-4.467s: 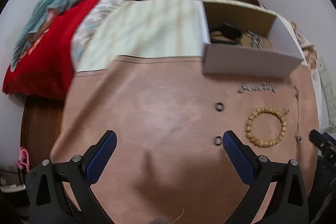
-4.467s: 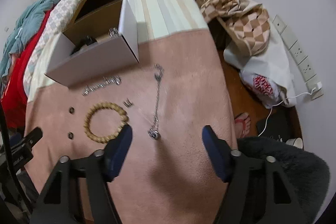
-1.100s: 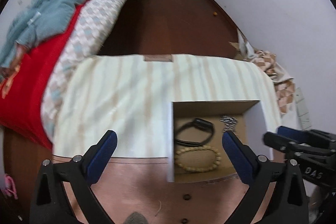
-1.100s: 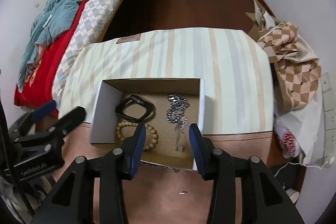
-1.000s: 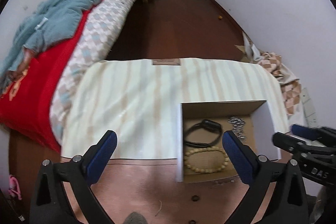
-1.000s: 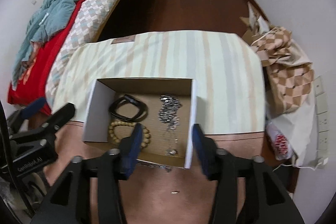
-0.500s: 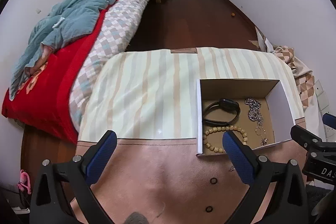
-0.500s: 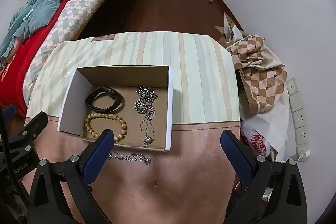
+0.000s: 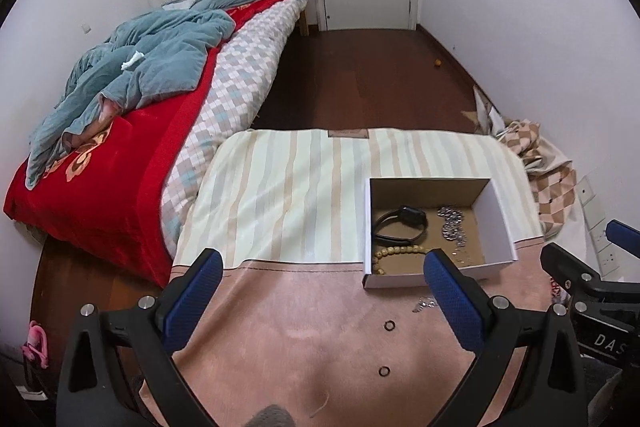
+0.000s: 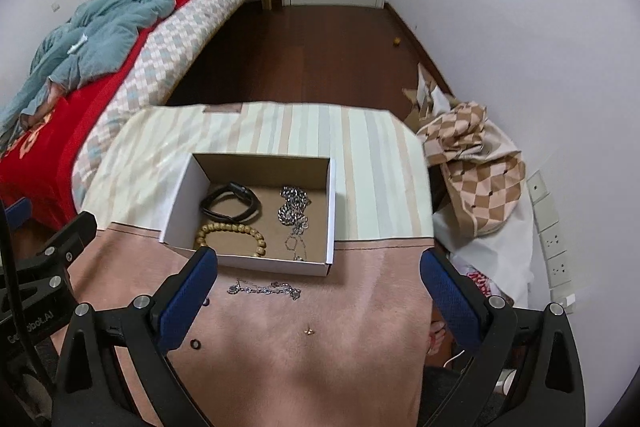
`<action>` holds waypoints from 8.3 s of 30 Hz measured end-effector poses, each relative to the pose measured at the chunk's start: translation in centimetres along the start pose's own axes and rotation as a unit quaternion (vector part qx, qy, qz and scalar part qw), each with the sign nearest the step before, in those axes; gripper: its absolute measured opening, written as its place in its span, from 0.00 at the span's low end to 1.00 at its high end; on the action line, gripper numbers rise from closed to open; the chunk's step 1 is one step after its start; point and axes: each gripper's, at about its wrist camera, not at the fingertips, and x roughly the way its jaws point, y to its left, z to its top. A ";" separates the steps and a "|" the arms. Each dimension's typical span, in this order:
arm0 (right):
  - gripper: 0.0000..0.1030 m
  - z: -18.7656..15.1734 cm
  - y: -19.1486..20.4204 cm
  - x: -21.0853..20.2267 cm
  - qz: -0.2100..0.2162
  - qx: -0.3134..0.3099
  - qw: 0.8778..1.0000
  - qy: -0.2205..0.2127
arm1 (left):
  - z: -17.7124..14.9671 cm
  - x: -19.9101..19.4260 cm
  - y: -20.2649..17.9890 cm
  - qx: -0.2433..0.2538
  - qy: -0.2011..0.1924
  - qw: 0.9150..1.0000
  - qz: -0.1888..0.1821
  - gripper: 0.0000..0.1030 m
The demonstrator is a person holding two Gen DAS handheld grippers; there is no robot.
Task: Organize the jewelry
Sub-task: 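Lift both tools out of the box, then grasp a small black ring with the left tool while the right tool grasps the silver charm, then carry ring and charm into the white box and open both tools, then lift both tools out of the box, then grasp the second black ring with the left tool while the right tool grasps the thin silver charm bracelet, then carry ring and charm bracelet into the white box and open both tools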
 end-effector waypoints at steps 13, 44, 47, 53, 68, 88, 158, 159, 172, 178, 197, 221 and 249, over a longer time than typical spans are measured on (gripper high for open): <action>0.99 -2.5 0.2 -7.0 0.014 0.006 0.999 -0.051 | -1.9 -5.9 0.8 -0.012 -0.031 0.999 -0.016 0.99; 0.10 -14.0 -0.2 12.9 0.016 -0.009 1.000 -0.006 | -15.5 10.4 0.5 -0.006 0.150 0.988 0.044 0.99; 0.09 -14.0 -0.2 12.6 0.016 -0.009 1.000 -0.006 | -15.6 10.4 -0.2 -0.006 0.149 0.988 0.031 0.99; 0.09 -14.9 -1.2 11.1 0.020 0.009 1.000 -0.004 | -15.3 10.4 -2.2 0.001 0.143 0.990 0.002 0.99; 0.09 -15.2 -2.5 9.9 0.012 0.028 1.000 -0.005 | -15.1 9.1 -6.7 0.035 0.110 0.991 -0.065 0.10; 0.09 -9.8 -2.2 5.8 0.071 0.061 0.994 -0.048 | -7.9 5.6 -4.7 0.001 0.064 0.990 -0.124 0.09; 0.99 -3.6 -1.5 -6.7 -0.008 0.010 0.997 -0.076 | -2.7 -5.4 -0.6 -0.016 -0.053 0.998 -0.025 1.00; 0.99 -3.6 -1.6 -7.2 -0.008 0.011 0.997 -0.079 | -2.7 -5.8 -0.7 -0.015 -0.057 0.998 -0.025 1.00; 0.99 -4.7 -1.9 -7.6 0.011 0.025 0.995 -0.092 | -3.5 -5.6 -0.5 -0.031 -0.060 0.998 -0.019 1.00; 0.99 -7.1 -2.8 0.9 0.023 0.042 0.998 -0.033 | -5.7 0.5 -0.2 -0.039 -0.008 0.999 0.031 1.00; 0.30 -10.1 2.9 15.7 0.049 -0.064 0.997 0.005 | -10.9 12.0 1.5 -0.033 0.124 0.990 0.062 1.00; 0.10 -13.1 -3.8 9.9 0.021 0.032 0.999 0.005 | -10.4 13.6 -5.6 0.007 0.137 0.989 -0.056 0.51; 0.10 -8.2 -3.3 3.0 0.074 0.034 0.995 -0.062 | -6.2 7.4 -4.8 0.005 0.062 0.992 -0.111 0.10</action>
